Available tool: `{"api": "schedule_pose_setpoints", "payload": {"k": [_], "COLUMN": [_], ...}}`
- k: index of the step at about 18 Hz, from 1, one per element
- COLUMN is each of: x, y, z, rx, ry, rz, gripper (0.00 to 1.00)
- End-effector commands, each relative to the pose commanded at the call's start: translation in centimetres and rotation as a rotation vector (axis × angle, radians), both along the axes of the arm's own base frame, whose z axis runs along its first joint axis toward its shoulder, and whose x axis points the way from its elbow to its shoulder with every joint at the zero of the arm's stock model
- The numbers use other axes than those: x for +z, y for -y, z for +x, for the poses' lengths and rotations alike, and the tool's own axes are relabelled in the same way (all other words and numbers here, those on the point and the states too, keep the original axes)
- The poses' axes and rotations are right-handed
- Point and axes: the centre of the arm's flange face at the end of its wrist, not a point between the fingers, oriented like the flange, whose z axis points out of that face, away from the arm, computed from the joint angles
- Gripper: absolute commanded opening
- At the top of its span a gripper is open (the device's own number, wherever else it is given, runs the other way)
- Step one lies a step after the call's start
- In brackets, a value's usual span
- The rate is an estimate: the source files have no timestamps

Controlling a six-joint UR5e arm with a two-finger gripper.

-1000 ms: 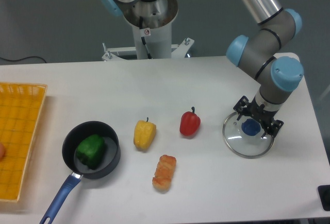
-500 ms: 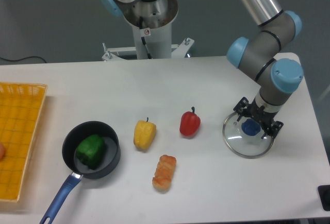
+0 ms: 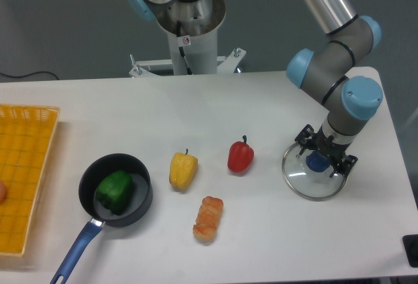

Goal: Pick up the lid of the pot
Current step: 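Close the gripper around the blue knob of the lid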

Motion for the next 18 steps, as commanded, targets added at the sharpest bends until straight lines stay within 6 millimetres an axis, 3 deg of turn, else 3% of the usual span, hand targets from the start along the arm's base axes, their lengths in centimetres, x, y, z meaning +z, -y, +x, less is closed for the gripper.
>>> {"api": "schedule_pose_setpoints", "payload": {"k": [9, 18], "x": [-0.12, -0.15], "y": [0.05, -0.16], "z": [0.07, 0.27], "rx": [-0.003, -0.011], "ry": [0.000, -0.006], "rz": [-0.003, -0.025], "gripper": [0.74, 0.65]}}
